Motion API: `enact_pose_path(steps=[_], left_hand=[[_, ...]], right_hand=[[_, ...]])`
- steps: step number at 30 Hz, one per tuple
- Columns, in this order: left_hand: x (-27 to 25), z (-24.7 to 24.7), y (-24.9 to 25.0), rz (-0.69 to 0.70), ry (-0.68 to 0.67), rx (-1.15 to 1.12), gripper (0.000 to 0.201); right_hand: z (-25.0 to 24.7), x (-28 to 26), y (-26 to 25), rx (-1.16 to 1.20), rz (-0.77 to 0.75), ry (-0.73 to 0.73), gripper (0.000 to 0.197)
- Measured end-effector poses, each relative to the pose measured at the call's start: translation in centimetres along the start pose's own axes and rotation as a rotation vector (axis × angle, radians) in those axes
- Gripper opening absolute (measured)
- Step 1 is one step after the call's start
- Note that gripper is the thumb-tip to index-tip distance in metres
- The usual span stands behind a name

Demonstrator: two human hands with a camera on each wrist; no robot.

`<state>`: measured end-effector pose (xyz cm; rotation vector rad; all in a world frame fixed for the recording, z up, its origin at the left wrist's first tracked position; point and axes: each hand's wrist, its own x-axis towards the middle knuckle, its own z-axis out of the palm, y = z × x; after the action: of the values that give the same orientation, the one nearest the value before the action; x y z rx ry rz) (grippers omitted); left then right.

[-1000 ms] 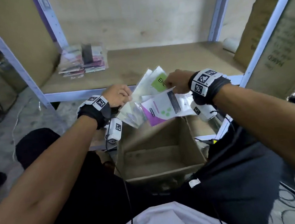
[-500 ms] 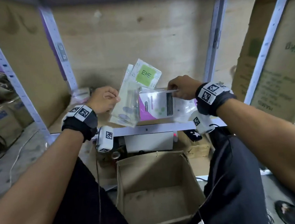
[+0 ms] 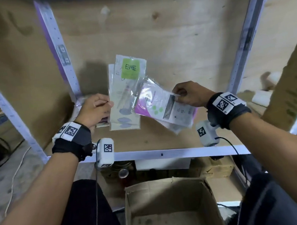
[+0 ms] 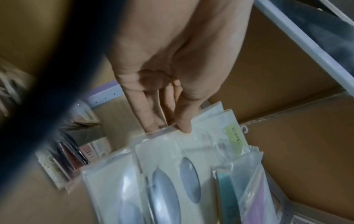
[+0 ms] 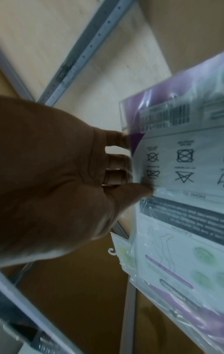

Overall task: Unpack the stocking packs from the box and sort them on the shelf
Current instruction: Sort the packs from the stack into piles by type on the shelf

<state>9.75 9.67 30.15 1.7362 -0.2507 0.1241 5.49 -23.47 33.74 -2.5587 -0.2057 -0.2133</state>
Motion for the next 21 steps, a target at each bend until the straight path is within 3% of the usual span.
enact_pose_path(steps=[5,11,14,18,21], left_hand=[[3.1,-1.0,-3.0,-0.082,0.133,-0.046,0.011],[6.7,-3.1,-6.2,-0.203,0.291,-0.105,0.007],[8.5,-4.2,-7.0,-0.234,0.37,-0.082,0.016],[10.8,-5.9,-8.3,-0.303,0.411,-0.059,0.013],[12.1,-7.2,-9.6,-0.346,0.44,-0.047,0.007]], right_hand=[[3.1,4.2,0.2,0.33,0.066,-0.017,0.004],[8.0,10.9,-1.0,0.635,0.183,-0.064,0.019],[10.6,13.7,-1.7,0.722,0.242,-0.103,0.005],[14.3,16.9,-2.3,0.758,0.306,-0.123,0.013],[16.5,19.1,-2.6,0.83,0.366,-0.125,0.006]])
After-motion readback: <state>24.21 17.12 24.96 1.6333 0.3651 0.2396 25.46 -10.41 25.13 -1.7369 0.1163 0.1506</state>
